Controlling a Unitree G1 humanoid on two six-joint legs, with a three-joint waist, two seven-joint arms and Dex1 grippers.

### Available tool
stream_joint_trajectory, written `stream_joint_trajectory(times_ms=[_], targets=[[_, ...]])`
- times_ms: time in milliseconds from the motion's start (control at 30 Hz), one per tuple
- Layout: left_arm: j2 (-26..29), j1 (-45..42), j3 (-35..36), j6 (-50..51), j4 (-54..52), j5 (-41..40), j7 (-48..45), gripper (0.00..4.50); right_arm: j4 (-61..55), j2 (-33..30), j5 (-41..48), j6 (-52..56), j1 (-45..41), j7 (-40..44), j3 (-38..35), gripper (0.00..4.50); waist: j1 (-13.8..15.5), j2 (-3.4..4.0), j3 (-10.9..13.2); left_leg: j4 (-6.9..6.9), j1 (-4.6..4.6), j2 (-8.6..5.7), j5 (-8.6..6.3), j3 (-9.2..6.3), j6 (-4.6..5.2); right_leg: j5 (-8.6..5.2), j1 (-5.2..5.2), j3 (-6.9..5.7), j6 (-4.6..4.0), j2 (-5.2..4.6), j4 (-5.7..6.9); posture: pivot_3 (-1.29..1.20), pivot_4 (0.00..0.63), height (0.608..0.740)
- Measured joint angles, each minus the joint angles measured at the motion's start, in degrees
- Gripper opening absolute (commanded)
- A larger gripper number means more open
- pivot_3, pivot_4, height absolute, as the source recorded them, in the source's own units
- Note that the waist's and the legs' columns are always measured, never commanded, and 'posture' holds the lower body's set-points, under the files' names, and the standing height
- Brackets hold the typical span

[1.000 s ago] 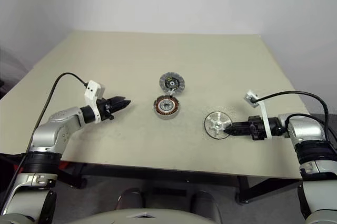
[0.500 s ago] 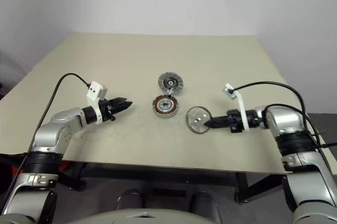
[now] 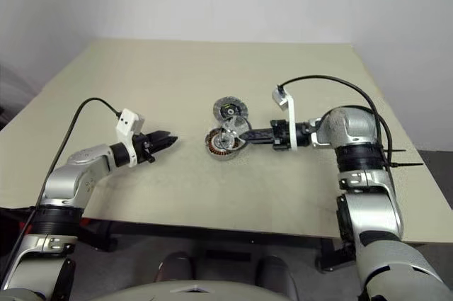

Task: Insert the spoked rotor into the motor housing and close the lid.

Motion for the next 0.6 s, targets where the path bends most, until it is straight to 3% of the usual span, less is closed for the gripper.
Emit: stream_joint_trajectory(times_ms=[600], targets=[[0.84,0.87,0.02,0.87,-1.31,-0.14,0.44,1.94,5.69,14.0,-0.39,1.94,0.7,-23.03,-14.21,0.37,0.21,0.01,0.0,-0.67,0.06,-0.04,0.27,0.0,-0.45,0.02,-0.03,0.0,0.0,0.04,-0.11,0.0,0.0,0.74]])
